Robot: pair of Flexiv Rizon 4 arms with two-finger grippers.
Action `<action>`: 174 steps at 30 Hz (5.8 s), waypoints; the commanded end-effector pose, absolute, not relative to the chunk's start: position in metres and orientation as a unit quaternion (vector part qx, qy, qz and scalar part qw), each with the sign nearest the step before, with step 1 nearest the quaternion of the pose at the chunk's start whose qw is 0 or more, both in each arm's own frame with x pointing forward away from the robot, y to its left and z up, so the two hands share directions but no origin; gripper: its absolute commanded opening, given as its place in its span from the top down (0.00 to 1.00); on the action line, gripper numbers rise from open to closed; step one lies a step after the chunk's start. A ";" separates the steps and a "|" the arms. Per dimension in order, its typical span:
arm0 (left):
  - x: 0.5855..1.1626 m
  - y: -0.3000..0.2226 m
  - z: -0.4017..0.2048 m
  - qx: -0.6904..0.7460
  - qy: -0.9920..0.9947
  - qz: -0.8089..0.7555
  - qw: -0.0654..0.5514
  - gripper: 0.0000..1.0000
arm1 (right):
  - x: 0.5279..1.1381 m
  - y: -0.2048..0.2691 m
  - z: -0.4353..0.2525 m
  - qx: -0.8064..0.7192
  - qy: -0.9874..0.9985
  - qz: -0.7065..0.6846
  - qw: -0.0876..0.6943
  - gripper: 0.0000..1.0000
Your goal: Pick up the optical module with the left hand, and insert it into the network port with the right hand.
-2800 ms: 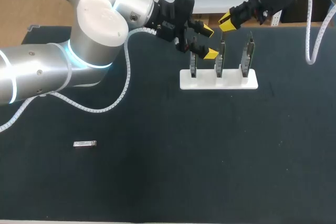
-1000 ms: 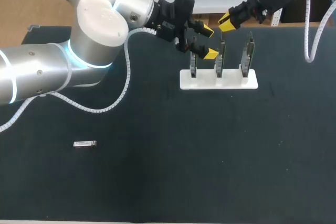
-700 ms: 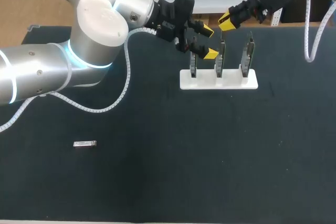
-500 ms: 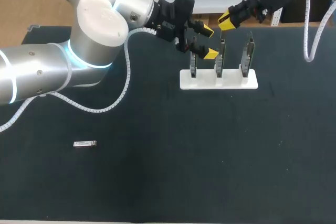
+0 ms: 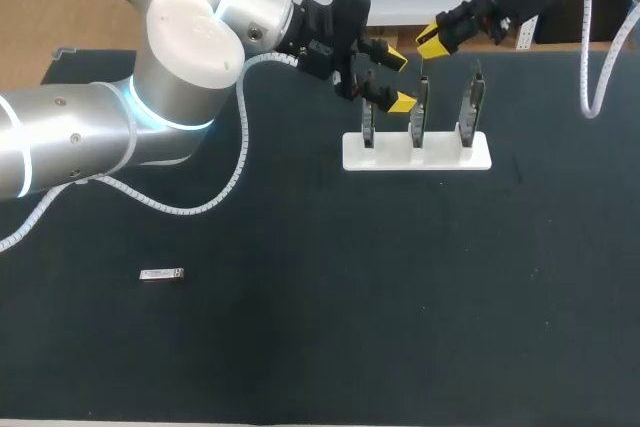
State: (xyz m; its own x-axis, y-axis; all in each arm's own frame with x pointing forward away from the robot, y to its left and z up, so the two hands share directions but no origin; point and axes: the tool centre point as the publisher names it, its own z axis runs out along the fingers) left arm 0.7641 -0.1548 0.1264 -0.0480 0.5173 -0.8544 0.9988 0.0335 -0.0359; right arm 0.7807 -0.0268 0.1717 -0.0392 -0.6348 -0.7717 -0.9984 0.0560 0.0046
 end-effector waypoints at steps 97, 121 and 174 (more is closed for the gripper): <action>0.765 -0.156 0.127 0.600 0.633 -0.352 0.339 0.00 | 0.776 -0.028 0.169 -0.624 0.652 0.301 0.307 1.00; 0.765 -0.156 0.127 0.600 0.633 -0.352 0.339 0.00 | 0.778 -0.027 0.166 -0.629 0.651 0.294 0.307 1.00; 0.765 -0.156 0.127 0.600 0.633 -0.352 0.339 0.00 | 0.776 -0.027 0.167 -0.629 0.649 0.301 0.305 1.00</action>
